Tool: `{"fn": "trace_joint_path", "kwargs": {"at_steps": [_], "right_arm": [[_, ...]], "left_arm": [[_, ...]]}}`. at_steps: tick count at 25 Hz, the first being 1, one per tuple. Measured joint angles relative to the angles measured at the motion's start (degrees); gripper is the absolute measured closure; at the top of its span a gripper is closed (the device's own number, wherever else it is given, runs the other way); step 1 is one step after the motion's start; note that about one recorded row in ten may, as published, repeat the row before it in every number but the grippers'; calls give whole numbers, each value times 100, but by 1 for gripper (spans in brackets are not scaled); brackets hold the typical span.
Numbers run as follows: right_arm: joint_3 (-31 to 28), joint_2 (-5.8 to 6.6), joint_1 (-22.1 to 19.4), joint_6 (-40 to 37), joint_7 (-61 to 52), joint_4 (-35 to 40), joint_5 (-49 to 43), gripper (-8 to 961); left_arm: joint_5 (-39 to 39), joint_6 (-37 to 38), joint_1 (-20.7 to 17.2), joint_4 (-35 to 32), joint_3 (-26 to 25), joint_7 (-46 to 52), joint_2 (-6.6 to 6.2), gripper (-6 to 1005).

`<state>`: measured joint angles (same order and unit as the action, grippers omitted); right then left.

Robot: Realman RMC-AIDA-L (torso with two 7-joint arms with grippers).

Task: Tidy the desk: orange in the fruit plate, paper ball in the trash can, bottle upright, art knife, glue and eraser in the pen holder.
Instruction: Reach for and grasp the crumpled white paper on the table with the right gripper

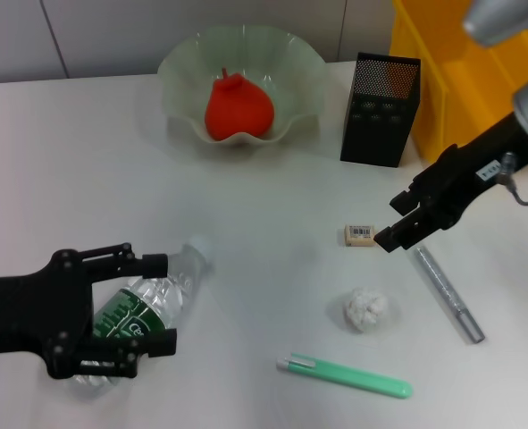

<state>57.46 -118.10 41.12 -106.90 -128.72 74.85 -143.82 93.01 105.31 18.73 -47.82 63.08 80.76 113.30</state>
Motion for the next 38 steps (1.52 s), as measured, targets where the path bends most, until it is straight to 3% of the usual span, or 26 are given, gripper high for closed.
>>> {"fn": "trace_joint_path", "kwargs": {"at_steps": [5, 9, 14, 24, 38], "right_arm": [[807, -31, 558, -16, -745, -273, -674, 299], [1394, -93, 1104, 150, -1010, -1254, -911, 299], [1876, -132, 1373, 485, -1177, -1916, -924, 300], [2553, -174, 1462, 1041, -1401, -2365, -859, 300], [3699, -183, 1482, 1489, -1683, -2431, -453, 299]], "left_arm": [[46, 2, -166, 5, -66, -128, -20, 140], [51, 15, -238, 2, -111, -189, -18, 140], [57, 11, -262, 26, -127, -193, -20, 141], [72, -116, -216, 59, -138, -197, 7, 141], [78, -196, -203, 68, -146, -211, 20, 142]]}}
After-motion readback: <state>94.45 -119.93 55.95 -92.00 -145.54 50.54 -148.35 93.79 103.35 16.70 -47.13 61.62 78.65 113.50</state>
